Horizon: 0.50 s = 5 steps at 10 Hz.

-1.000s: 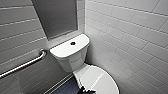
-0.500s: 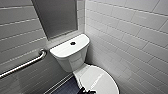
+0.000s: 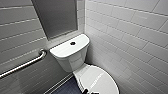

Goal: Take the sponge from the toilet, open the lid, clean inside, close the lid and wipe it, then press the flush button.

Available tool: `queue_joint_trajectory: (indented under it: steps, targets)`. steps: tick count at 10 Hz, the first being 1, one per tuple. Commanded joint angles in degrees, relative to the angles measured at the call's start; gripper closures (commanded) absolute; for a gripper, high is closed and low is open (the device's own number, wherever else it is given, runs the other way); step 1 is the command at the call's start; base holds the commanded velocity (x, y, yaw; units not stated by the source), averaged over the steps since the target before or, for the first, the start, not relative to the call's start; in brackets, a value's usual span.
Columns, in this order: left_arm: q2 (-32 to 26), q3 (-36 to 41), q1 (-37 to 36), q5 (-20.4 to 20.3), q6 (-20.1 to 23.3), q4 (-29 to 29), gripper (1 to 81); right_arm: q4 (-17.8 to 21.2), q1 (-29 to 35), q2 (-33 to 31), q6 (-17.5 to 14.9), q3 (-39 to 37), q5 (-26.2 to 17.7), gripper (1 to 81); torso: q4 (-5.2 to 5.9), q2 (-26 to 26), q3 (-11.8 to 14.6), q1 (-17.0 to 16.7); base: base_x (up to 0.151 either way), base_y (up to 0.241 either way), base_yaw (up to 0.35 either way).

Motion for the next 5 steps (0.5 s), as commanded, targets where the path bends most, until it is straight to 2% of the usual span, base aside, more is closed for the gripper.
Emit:
queue_joint_trajectory:
  steps: [1, 5]
  targets:
    - [0.2, 1.9, -7.6, -1.2, 0.4, 0.9, 1.0, -1.6, -0.1, -1.8, 0.3, 0.7, -1.8, 81.1, 0.0, 0.0, 0.0, 0.0, 0.0, 0.0, 0.0]
    - [-2.7, 4.6, -11.0, -4.9, -3.6, 0.7, 1.0, -1.6, -0.4, -1.8, 0.3, 0.5, -1.8, 81.1, 0.0, 0.0, 0.0, 0.0, 0.0, 0.0, 0.0]
